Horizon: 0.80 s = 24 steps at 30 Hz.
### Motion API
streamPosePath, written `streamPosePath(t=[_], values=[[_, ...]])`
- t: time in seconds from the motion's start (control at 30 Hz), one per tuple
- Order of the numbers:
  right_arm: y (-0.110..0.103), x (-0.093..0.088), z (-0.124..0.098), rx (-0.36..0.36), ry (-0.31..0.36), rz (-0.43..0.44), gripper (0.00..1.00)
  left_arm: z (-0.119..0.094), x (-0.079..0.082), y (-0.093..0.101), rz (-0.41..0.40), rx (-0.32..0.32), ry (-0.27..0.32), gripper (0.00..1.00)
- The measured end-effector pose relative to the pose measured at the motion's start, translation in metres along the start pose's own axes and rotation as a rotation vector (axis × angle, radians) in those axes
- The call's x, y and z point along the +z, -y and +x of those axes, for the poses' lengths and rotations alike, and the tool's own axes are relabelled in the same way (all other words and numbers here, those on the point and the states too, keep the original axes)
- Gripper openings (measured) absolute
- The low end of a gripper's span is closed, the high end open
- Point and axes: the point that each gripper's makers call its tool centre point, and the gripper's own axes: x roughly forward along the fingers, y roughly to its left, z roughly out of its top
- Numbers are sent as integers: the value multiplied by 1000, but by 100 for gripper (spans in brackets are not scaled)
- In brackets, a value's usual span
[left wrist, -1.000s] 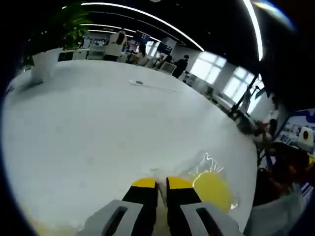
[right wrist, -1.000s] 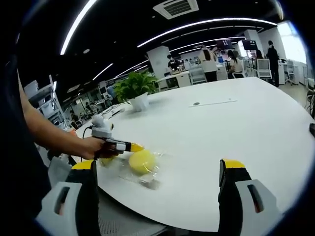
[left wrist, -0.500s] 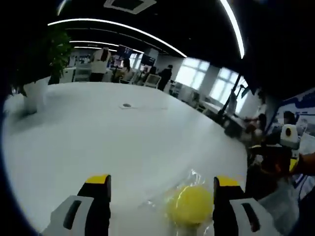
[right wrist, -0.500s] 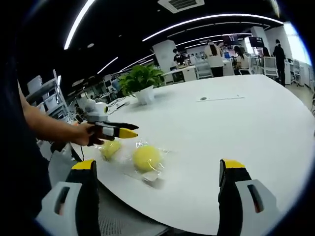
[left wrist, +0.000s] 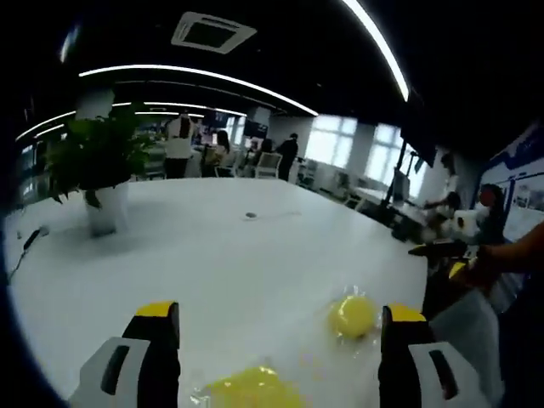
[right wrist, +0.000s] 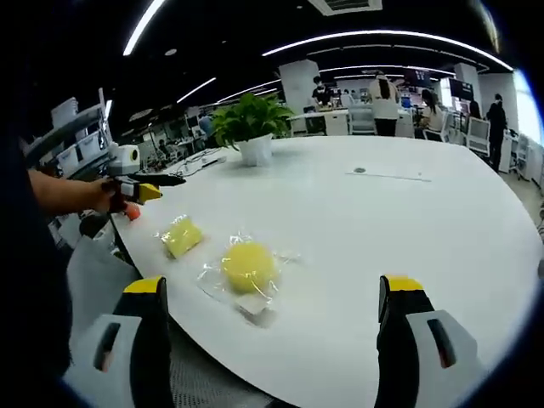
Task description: Compare the silicone blocks by pressing each to a similar depth, holding the contact briefly, and releasing to observe deformation and rebound differences across the visible hardness samples.
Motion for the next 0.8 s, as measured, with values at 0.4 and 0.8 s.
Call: streamPosePath(t=[0.4,0.8], values=[[-1,-15,10,-13,-44,-23,97,-54,-45,-17,-43,75,-11,100],[1,-24,6,-15,-51,-29,97,-63,-46,-18,-65,78,13,100]])
